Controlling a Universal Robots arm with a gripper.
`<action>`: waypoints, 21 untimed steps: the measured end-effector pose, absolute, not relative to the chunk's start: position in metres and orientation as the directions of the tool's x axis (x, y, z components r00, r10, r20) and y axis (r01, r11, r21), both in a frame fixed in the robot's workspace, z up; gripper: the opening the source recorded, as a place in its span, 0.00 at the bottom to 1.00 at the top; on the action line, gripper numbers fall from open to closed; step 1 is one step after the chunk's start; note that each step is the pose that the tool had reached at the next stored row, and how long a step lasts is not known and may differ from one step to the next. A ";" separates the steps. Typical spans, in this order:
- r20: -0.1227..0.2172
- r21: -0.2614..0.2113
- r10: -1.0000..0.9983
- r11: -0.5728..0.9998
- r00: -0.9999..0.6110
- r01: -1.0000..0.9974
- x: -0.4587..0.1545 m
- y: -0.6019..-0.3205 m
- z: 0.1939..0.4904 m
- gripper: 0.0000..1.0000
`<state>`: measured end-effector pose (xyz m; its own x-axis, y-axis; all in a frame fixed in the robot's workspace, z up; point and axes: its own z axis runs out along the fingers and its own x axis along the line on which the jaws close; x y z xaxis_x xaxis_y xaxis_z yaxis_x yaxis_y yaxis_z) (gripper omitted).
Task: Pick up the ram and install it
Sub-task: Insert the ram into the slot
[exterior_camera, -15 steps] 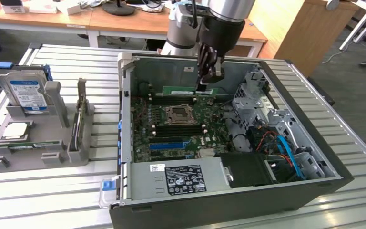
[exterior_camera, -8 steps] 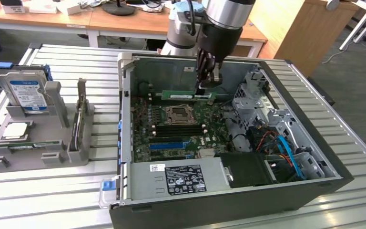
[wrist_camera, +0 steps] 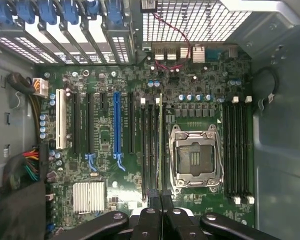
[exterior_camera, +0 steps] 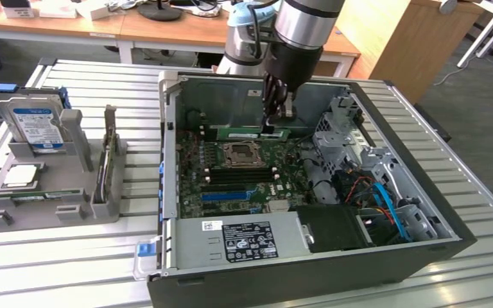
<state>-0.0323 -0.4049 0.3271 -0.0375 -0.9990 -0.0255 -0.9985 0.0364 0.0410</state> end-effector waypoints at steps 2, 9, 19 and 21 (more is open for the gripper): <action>-0.025 0.041 -0.999 0.036 -0.038 -0.998 -0.032 -0.405 0.324 0.12; -0.025 0.041 -0.999 0.036 -0.038 -0.998 -0.032 -0.405 0.317 0.12; -0.025 0.041 -0.999 0.036 -0.037 -0.998 -0.032 -0.405 0.307 0.12; -0.025 0.041 -0.999 0.036 -0.038 -0.998 -0.032 -0.405 0.306 0.12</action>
<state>-0.0323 -0.4049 0.3055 -0.0375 -0.9990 -0.0254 -0.9985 0.0365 0.0410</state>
